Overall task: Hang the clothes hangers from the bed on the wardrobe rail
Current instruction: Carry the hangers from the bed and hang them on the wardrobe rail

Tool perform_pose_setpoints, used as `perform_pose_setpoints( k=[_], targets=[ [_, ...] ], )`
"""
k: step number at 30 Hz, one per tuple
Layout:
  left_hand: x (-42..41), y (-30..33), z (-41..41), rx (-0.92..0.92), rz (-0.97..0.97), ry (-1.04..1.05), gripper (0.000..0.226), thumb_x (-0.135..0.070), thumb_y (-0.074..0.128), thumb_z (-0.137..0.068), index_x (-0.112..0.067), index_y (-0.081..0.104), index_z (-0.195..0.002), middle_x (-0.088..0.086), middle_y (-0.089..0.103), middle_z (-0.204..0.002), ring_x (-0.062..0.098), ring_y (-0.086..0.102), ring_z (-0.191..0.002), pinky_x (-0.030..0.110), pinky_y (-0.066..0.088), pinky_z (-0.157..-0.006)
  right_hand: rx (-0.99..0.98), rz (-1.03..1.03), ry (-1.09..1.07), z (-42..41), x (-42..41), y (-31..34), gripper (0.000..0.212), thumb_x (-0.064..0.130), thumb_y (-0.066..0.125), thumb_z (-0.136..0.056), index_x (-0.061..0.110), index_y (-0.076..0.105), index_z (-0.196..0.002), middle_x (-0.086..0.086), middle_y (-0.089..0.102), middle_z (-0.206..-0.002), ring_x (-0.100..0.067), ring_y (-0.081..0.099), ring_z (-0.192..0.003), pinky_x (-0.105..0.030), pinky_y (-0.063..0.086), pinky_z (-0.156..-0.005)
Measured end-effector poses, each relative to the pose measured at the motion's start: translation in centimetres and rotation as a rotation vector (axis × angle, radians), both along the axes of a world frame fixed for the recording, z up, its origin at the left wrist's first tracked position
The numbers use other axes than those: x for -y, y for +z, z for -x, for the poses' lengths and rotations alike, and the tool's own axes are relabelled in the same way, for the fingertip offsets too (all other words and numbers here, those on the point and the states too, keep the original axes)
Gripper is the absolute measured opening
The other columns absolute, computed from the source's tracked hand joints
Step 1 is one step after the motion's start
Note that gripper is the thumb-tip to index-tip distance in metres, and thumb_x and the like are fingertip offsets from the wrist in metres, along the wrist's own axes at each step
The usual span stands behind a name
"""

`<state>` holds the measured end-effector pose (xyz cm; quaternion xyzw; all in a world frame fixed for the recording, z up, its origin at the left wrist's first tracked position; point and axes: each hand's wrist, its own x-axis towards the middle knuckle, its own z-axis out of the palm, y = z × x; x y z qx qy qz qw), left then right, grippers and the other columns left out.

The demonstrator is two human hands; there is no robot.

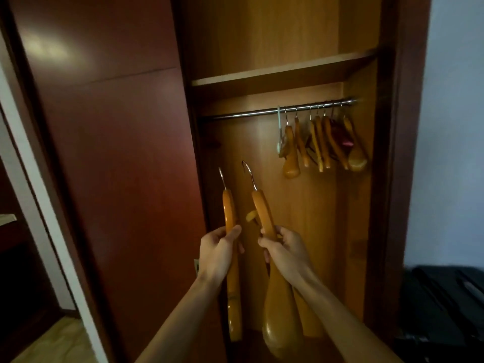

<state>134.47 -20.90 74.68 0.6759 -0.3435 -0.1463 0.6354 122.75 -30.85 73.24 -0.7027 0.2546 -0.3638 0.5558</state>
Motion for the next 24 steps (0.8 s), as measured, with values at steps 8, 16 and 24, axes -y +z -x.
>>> perform_pose_setpoints(
  k=[8, 16, 24],
  targets=[
    [13.3, 4.9, -14.4, -0.005, 0.073, -0.061, 0.040, -0.036, 0.062, -0.095, -0.007, 0.071, -0.069, 0.000, 0.066, -0.057, 0.013, 0.065, -0.056, 0.034, 0.052, -0.068, 0.011, 0.054, -0.185, -15.3, 11.7, 5.5, 0.008, 0.021, 0.065, -0.090, 0.017, 0.070, -0.087, 0.005, 0.063, -0.057, -0.010, 0.061, -0.057, -0.026, 0.046, -0.061],
    [26.4, 12.0, -24.7, -0.126, 0.101, -0.191, 0.030, -0.035, 0.066, -0.091, -0.010, 0.070, -0.074, 0.006, 0.075, -0.070, 0.026, 0.075, -0.079, 0.045, 0.056, -0.092, 0.090, 0.130, -0.444, -24.6, 22.6, 12.1, 0.006, 0.021, 0.067, -0.085, 0.016, 0.071, -0.084, 0.001, 0.067, -0.063, -0.016, 0.064, -0.062, -0.033, 0.049, -0.069],
    [35.7, 15.8, -25.8, -0.056, 0.111, -0.200, 0.027, -0.032, 0.067, -0.092, -0.015, 0.073, -0.071, 0.005, 0.073, -0.066, 0.020, 0.071, -0.071, 0.029, 0.055, -0.079, 0.124, 0.099, -0.514, -26.4, 30.4, 15.5, 0.018, 0.030, 0.067, -0.078, 0.014, 0.074, -0.080, -0.002, 0.070, -0.064, -0.026, 0.070, -0.073, -0.049, 0.057, -0.086]
  ],
)
